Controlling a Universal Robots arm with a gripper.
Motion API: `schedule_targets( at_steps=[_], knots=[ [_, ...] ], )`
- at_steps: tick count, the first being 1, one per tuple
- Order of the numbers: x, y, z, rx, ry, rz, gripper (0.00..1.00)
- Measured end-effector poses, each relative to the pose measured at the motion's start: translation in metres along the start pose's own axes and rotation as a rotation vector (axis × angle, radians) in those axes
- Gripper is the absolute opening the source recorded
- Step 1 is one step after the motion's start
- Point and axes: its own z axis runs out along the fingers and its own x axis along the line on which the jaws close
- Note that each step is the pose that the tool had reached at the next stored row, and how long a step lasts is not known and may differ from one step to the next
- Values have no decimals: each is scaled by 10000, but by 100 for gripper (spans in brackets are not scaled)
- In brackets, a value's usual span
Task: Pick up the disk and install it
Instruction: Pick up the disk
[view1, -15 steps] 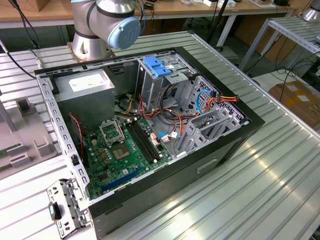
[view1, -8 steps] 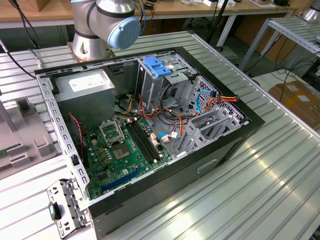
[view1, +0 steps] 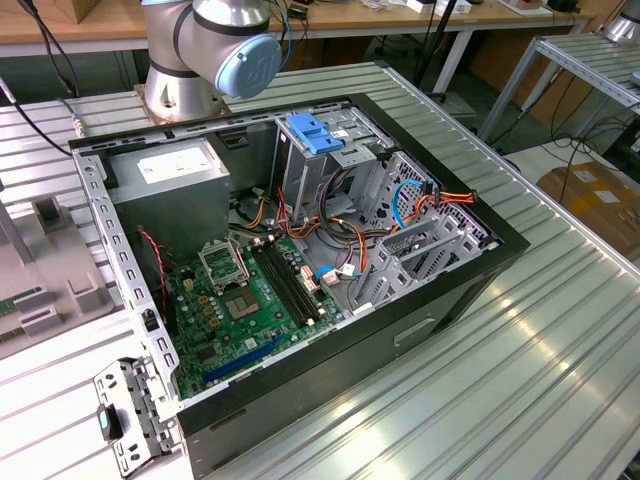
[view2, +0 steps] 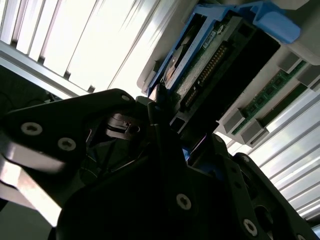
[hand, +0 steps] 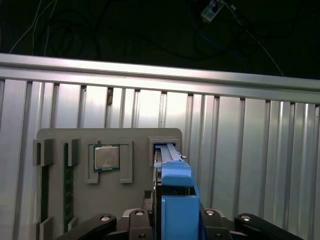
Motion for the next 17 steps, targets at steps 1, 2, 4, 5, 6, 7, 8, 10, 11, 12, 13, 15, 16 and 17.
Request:
schedule_targets(
  at_steps=[1, 2, 4, 5, 6, 7, 8, 10, 11, 12, 13, 15, 16, 17],
  knots=[
    [0, 0, -2, 0, 0, 1, 37],
    [0, 0, -5, -1, 0, 0, 37],
    [0, 1, -11, -1, 0, 0, 37],
    [0, 1, -15, -1, 0, 0, 37],
    [0, 1, -18, -1, 0, 0, 37],
    [-1, 1, -21, -1, 0, 0, 37],
    [-1, 1, -25, 0, 0, 0, 37],
    [-1, 2, -32, -1, 0, 0, 37],
    [-1, 2, -35, 0, -1, 0, 37],
    [-1, 2, -38, 0, -1, 0, 37],
    [-1, 2, -44, -1, -1, 0, 37],
    [-2, 2, -50, 0, -1, 0, 37],
    [-1, 3, -54, 0, -1, 0, 37],
    [-2, 3, -56, 0, -1, 0, 37]
  ],
)
